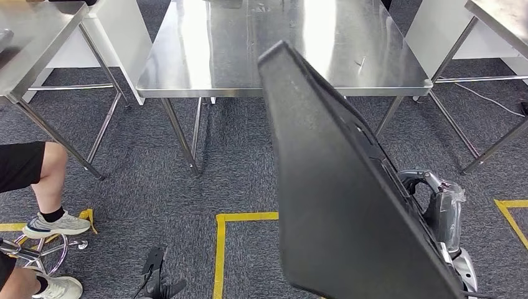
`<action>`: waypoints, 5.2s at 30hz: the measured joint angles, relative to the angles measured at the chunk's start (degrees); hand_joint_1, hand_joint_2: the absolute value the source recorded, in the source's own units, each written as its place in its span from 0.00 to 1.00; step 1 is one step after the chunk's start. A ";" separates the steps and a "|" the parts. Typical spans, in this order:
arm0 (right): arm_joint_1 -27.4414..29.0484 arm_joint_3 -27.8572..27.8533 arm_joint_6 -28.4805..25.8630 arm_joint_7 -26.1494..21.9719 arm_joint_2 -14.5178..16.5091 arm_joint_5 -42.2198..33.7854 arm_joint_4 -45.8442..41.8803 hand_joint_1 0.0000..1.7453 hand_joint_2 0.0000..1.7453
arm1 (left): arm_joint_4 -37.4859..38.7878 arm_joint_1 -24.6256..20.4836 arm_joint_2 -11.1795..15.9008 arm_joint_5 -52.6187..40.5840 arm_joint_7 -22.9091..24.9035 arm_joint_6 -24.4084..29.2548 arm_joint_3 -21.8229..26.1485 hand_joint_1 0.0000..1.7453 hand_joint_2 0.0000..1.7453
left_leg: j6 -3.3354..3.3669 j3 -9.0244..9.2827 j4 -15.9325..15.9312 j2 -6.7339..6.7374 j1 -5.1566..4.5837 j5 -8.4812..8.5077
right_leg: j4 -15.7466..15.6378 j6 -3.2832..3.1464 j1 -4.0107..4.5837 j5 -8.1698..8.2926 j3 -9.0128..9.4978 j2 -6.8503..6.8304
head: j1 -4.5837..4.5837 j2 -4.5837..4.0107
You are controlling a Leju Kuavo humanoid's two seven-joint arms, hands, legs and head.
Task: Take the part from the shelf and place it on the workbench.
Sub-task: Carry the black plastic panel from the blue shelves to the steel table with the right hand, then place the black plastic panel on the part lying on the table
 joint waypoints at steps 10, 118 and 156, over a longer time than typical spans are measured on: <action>0.00 0.03 0.00 -0.01 -0.03 -0.05 0.04 1.00 1.00 | -0.04 -0.01 -0.05 -0.02 0.01 -0.05 0.07 0.00 1.00 | 2.09 4.34 -0.88 -0.28 -0.04 -1.60 | 13.24 1.68 0.00 -2.46 -10.56 -0.32 | 0.41 0.00; -1.28 4.19 -3.20 1.08 -2.69 -1.58 3.44 1.00 1.00 | 0.01 0.17 0.65 -3.84 -1.98 5.68 1.44 0.00 1.00 | -0.44 -1.60 5.25 0.01 0.27 -0.37 | 0.52 -1.19 0.02 1.16 -1.73 -0.32 | -0.04 0.00; 4.77 -0.86 -2.41 -2.08 -2.12 -0.58 0.89 1.00 1.00 | 12.33 13.82 2.57 -1.15 -13.67 -2.91 0.42 0.00 1.00 | 1.96 3.84 -1.03 0.09 -0.01 -1.07 | 5.34 0.58 0.36 -1.93 -3.86 -0.66 | 0.09 0.01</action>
